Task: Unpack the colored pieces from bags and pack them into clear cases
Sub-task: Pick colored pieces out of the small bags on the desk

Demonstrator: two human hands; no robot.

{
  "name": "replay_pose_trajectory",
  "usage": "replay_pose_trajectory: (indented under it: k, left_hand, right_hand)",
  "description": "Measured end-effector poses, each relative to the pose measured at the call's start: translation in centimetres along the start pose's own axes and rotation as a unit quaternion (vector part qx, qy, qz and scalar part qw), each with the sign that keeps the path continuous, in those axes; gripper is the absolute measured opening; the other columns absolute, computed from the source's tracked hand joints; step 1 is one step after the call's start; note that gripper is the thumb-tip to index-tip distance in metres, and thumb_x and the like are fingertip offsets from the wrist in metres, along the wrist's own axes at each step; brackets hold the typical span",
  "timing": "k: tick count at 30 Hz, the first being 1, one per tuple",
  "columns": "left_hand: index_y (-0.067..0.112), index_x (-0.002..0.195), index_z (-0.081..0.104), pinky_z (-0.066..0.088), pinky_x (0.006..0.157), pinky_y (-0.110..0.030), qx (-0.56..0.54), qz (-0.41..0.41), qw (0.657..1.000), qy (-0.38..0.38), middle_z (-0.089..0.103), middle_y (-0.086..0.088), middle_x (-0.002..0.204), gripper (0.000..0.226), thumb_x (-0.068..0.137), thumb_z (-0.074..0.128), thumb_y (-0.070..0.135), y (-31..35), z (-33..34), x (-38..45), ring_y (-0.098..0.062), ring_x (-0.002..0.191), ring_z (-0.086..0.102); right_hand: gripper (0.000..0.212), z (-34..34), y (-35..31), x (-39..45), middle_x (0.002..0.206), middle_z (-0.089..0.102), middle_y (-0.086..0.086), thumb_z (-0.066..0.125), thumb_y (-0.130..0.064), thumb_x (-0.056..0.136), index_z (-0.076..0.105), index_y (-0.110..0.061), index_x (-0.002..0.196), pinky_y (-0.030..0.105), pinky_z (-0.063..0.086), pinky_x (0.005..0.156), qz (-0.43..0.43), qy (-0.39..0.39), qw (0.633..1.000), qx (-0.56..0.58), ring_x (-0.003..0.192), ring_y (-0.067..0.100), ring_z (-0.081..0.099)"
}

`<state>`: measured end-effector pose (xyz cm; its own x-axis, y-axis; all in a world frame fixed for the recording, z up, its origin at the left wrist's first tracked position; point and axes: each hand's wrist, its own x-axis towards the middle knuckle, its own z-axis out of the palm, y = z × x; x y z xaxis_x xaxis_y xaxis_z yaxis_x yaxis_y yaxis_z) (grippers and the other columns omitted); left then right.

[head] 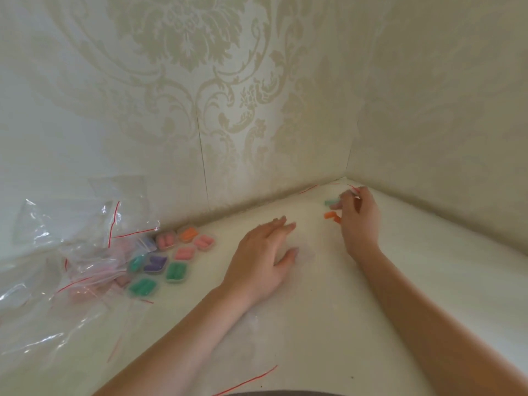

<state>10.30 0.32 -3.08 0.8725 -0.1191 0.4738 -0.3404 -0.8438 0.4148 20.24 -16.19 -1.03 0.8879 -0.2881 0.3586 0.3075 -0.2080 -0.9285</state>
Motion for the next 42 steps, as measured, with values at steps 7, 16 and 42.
replay_pose_trajectory:
  k: [7, 16, 42]
  left_hand:
    - [0.025, 0.123, 0.057, 0.045, 0.095, -0.021, -0.38, -0.149, 0.907, 0.102, 0.064, 0.006, 0.12, 0.061, 0.071, 0.065, 0.056, 0.0, -0.8, 0.8, -0.004, 0.11, 0.059]
    - [0.011, 0.079, 0.065, 0.05, 0.05, -0.018, -0.333, -0.153, 0.915, 0.172, 0.062, -0.001, 0.073, 0.014, 0.085, 0.065, -0.001, -1.4, -1.6, 1.4, -0.003, 0.06, 0.056]
    - [-0.006, 0.078, 0.053, 0.058, 0.066, -0.044, -0.389, -0.153, 0.885, 0.204, 0.065, -0.022, 0.076, 0.029, 0.095, 0.055, 0.017, -0.9, -1.1, 1.7, -0.032, 0.062, 0.067]
  right_hand:
    - [0.01, 1.3, -3.5, -4.4, 0.074, 0.068, 0.008, 0.047, -0.01, 0.098, 0.055, -0.011, 0.104, 0.029, 0.05, 0.058, 0.135, -0.329, 0.912, 0.204, 0.059, 0.024, 0.067]
    - [0.015, 2.3, -3.0, -4.1, 0.079, 0.068, -0.011, 0.06, -0.019, 0.092, 0.072, -0.021, 0.083, 0.023, 0.052, 0.073, 0.045, -0.302, 0.95, 0.06, 0.074, 0.003, 0.059]
    - [0.015, 3.0, -4.2, -6.1, 0.075, 0.069, 0.008, 0.075, -0.014, 0.079, 0.062, -0.012, 0.073, 0.024, 0.051, 0.067, -0.026, -0.293, 0.956, 0.021, 0.068, 0.015, 0.063]
